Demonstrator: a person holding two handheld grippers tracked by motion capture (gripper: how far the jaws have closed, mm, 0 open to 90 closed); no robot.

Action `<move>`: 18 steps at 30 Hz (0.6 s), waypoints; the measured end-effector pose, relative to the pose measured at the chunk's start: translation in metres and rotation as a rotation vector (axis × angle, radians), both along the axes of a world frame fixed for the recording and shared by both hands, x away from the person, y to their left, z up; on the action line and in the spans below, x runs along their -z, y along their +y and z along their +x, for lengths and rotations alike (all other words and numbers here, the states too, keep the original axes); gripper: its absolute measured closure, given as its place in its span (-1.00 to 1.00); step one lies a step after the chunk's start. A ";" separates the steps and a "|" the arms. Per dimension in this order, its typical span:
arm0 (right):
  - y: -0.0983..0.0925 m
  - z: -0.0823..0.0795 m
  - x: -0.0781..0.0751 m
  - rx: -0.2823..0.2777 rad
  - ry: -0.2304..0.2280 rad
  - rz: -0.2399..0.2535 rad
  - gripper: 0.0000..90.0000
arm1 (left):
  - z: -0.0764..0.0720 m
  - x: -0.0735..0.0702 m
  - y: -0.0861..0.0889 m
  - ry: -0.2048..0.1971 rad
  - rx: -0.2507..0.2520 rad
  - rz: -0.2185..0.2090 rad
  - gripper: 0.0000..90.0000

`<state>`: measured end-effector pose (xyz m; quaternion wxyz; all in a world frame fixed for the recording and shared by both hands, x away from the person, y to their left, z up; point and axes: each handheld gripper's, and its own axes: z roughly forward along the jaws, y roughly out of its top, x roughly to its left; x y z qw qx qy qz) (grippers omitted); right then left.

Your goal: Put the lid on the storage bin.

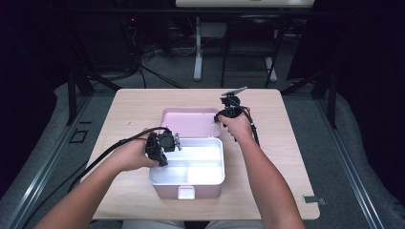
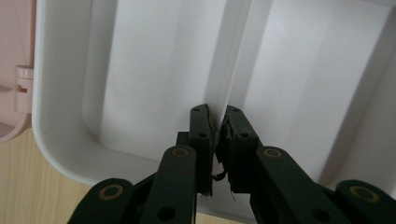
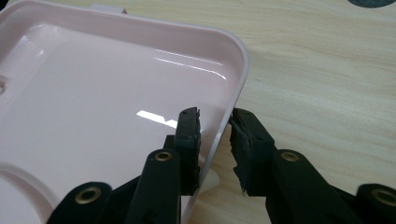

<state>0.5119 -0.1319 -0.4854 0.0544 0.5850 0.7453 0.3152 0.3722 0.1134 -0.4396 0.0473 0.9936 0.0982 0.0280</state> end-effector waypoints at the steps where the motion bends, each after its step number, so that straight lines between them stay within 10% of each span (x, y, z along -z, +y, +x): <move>1: 0.001 0.000 -0.001 0.003 0.002 -0.001 0.63 | 0.000 0.000 0.000 -0.001 0.001 0.002 0.84; 18: -0.002 -0.009 -0.027 -0.002 -0.048 0.000 0.79 | 0.000 0.000 0.000 0.001 -0.001 0.001 0.84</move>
